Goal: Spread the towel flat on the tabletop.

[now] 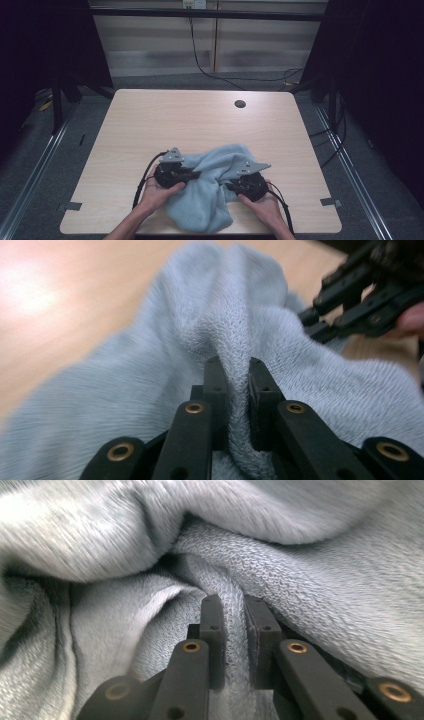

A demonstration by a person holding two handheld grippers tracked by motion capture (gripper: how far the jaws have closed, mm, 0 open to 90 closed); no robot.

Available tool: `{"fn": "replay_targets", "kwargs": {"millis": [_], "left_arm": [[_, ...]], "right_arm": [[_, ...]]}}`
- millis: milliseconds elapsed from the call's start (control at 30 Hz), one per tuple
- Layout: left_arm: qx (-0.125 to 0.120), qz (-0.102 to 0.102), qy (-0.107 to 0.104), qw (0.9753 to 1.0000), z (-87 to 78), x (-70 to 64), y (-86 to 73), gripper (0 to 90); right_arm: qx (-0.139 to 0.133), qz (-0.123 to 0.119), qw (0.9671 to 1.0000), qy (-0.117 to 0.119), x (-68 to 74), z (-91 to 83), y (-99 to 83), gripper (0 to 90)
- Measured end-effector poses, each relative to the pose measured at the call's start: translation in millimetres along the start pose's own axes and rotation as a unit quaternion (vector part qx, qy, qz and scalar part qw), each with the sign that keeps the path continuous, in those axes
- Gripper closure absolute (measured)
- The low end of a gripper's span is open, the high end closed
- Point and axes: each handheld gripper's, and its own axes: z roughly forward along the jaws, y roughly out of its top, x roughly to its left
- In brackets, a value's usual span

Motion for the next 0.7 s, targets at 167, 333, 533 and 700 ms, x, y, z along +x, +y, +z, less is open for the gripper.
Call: {"fn": "replay_targets", "kwargs": {"millis": [167, 333, 533, 700], "left_arm": [[-0.052, -0.012, 0.013, 0.9985, -33.2, 12.8, 6.0, 82.8], [-0.081, -0.026, 0.042, 0.9955, -61.5, 23.3, 7.9, 82.9], [-0.136, -0.06, 0.074, 0.9862, -94.0, 46.5, 14.7, 83.3], [-0.174, -0.095, 0.105, 0.9744, -119.1, 67.0, 26.3, 83.4]], "right_arm": [[-0.03, 0.026, 0.9986, -0.036, -23.8, -26.7, 5.5, 82.4], [-0.063, 0.048, 0.995, -0.06, -40.3, -48.2, 10.2, 82.6], [-0.088, 0.055, 0.9888, -0.108, -57.9, -75.0, 23.7, 83.0], [-0.115, 0.062, 0.9799, -0.151, -78.0, -106.7, 44.3, 83.4]]}}
